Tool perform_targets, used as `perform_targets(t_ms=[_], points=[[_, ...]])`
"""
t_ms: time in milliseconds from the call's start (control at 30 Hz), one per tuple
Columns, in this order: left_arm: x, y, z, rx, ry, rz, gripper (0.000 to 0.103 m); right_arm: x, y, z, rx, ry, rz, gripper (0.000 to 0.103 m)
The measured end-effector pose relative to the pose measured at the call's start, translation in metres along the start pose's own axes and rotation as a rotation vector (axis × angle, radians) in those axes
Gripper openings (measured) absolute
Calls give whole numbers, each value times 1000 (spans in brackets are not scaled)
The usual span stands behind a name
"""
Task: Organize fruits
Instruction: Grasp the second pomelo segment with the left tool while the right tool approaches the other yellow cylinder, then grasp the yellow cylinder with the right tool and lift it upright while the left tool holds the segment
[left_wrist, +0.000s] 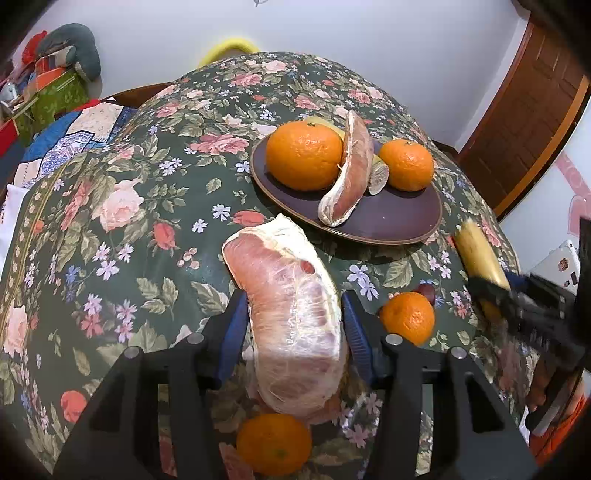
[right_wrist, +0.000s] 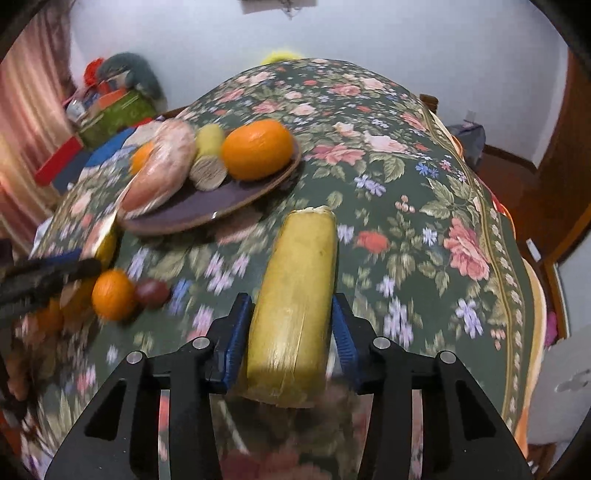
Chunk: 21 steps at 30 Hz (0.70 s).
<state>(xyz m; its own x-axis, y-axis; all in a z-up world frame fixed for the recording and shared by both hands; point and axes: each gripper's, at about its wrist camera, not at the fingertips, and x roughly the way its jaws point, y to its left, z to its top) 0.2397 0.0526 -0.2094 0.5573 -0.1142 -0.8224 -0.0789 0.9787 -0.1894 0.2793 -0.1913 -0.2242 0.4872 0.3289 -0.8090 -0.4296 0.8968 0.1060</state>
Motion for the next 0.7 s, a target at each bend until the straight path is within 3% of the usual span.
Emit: perform_targets(t_ms=[133, 433, 567, 700], points=[[-15, -1, -2, 1, -28, -6, 51, -10, 4, -10, -41, 4, -8, 40], [-41, -13, -2, 48, -87, 19, 51, -1, -10, 14, 24, -8, -1, 40], [-44, -18, 0, 61, -97, 19, 51, 10, -13, 11, 67, 14, 43, 38], [-45, -22, 2, 66, -106, 18, 51, 4, -8, 10, 57, -7, 31, 37]])
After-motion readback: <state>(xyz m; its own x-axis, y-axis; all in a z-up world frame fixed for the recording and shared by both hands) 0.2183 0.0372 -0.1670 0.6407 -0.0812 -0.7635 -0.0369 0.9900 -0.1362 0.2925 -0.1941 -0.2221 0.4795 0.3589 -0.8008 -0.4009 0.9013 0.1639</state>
